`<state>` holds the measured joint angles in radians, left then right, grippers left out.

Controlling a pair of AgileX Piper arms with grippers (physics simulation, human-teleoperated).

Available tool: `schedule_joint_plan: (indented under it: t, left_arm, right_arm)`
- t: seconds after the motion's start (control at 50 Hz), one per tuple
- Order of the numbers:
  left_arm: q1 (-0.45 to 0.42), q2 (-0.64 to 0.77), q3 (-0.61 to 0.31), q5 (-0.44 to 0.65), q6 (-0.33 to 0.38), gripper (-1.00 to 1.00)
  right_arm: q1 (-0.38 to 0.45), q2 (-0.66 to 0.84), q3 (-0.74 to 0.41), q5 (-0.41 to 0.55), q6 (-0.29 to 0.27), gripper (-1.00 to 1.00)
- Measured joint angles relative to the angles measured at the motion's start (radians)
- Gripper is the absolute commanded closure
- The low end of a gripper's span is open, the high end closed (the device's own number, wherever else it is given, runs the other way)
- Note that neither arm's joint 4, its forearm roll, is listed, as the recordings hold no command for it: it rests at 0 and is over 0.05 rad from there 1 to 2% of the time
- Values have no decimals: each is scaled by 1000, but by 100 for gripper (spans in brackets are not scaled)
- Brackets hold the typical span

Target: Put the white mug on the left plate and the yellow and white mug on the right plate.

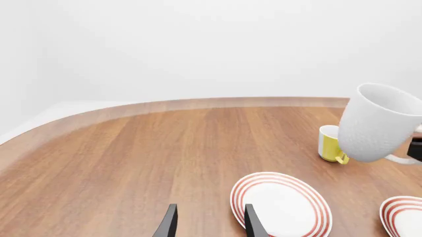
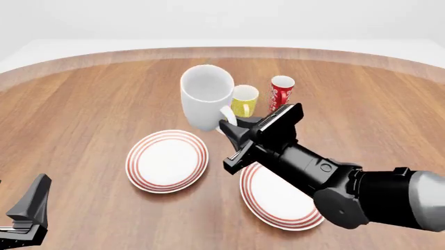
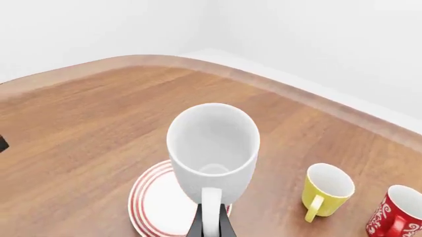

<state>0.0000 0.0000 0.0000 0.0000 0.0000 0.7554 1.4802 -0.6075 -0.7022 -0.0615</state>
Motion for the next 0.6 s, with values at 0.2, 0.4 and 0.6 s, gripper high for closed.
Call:
schedule_joint_plan:
  t: [0.2,0.4,0.6]
  left_arm:
    - [0,0,0,0,0,-100]
    - [0,0,0,0,0,-100]
    - [0,0,0,0,0,-100]
  right_arm:
    - [19,38,-24,-4,5,100]
    - [39,72,-53,1,8,100]
    - [64,102,-84,9,10,100]
